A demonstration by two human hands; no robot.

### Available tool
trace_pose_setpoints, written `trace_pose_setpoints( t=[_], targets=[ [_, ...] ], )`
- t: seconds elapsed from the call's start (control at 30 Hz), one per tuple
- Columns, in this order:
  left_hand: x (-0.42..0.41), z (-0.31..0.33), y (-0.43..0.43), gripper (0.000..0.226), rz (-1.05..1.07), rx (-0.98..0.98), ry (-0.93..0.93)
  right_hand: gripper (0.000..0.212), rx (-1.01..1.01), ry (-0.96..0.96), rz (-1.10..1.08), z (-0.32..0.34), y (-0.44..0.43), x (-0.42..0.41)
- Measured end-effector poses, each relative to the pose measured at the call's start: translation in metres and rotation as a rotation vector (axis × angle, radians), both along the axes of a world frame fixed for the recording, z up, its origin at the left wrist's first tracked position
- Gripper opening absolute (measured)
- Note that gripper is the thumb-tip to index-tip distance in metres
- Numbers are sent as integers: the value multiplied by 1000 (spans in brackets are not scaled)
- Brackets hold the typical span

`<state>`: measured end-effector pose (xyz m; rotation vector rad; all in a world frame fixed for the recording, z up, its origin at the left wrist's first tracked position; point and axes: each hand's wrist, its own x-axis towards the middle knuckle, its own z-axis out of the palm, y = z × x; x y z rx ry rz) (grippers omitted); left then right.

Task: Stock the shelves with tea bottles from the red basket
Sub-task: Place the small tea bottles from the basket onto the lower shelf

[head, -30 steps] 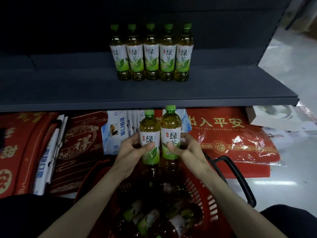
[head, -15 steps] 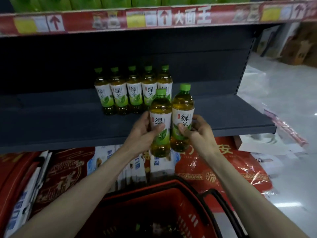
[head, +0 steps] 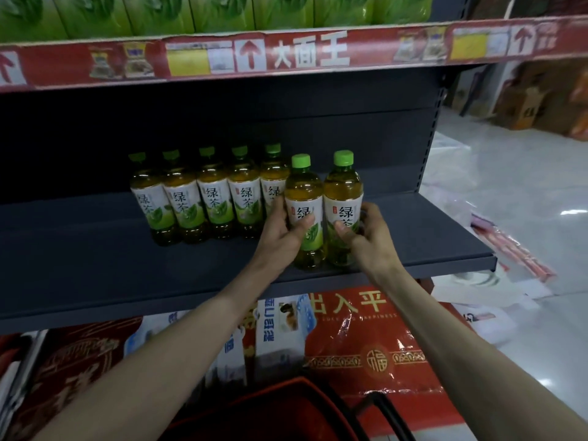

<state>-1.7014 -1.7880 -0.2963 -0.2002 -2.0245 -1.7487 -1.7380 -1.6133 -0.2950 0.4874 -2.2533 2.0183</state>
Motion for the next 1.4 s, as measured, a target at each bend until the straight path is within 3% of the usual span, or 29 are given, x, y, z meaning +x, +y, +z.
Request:
trace_pose_setpoints(
  t=[0.3, 0.43, 0.5, 0.6, 0.67, 0.93, 1.1, 1.2, 1.4],
  targets=[
    [-22, -16, 2, 68, -68, -133, -61, 55, 33, -26, -16, -11, 9, -19],
    [-5, -36, 5, 91, 245, -366, -261, 72, 231, -14, -45, -17, 20, -18],
    [1, -43, 5, 79, 372, -346, -265, 69, 315, -3, -98, -23, 24, -17],
    [0, -40, 10, 42, 380, -265, -270, 61, 338, 10, -154, -28, 24, -19],
    [-6, -35, 10, 34, 382, -264, -285, 59, 348, 23, -165, -28, 21, -23],
    [-34, -29, 10, 62, 503, -392, -375, 57, 335, -9, -205, -30, 6, -51],
    [-47, -34, 9, 58, 580, -483, -363, 56, 358, 13, -207, -32, -3, -66],
    [-50, -37, 12, 43, 593, -516, -327, 55, 372, 27, -225, -34, -8, -74],
    [-50, -38, 13, 32, 603, -442, -288, 55, 341, 29, -225, -39, -15, -79]
  ],
)
